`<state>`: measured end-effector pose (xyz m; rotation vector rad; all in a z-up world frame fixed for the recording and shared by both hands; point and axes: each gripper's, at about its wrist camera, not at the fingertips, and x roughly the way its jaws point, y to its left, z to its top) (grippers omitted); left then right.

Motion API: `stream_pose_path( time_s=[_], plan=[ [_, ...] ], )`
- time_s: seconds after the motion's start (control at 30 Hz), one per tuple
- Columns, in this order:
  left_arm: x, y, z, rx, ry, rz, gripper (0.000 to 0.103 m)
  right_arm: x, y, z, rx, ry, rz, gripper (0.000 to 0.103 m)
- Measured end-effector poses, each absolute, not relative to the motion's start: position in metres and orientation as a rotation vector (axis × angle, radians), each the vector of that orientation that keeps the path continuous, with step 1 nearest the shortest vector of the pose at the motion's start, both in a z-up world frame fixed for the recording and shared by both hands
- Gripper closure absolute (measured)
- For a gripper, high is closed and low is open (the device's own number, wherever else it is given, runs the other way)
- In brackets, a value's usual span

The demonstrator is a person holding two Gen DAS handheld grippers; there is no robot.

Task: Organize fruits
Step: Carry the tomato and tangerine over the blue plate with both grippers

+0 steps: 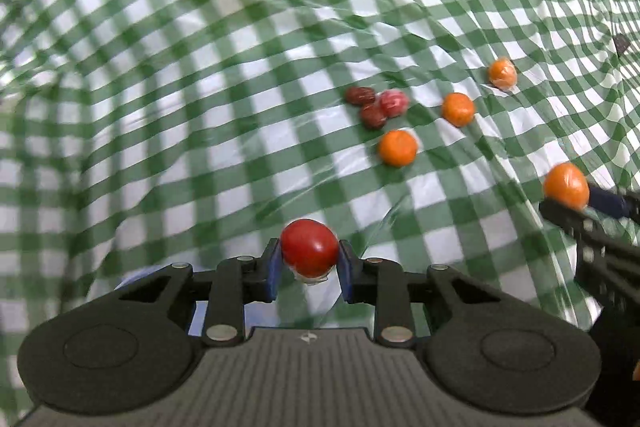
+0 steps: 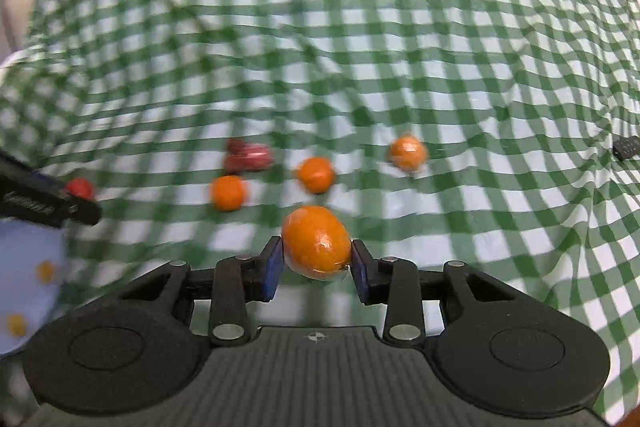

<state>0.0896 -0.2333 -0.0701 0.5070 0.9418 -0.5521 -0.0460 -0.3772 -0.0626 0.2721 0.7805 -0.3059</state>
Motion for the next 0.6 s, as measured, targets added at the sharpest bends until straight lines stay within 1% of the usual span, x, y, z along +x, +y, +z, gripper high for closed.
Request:
stream_pose_path(
  time_s=[0.3,0.6],
  plan=[
    [0.053,-0.148,-0.023,0.417,0.904,-0.470,0.071,-0.069,-0.290,-0.018,0.288,0.780,-0.116,0.065],
    [0.027,-0.067,-0.003,0.311,0.899,-0.393,0.071,-0.079,-0.221,0.017,0.208,0.769,-0.002,0.065]
  ],
)
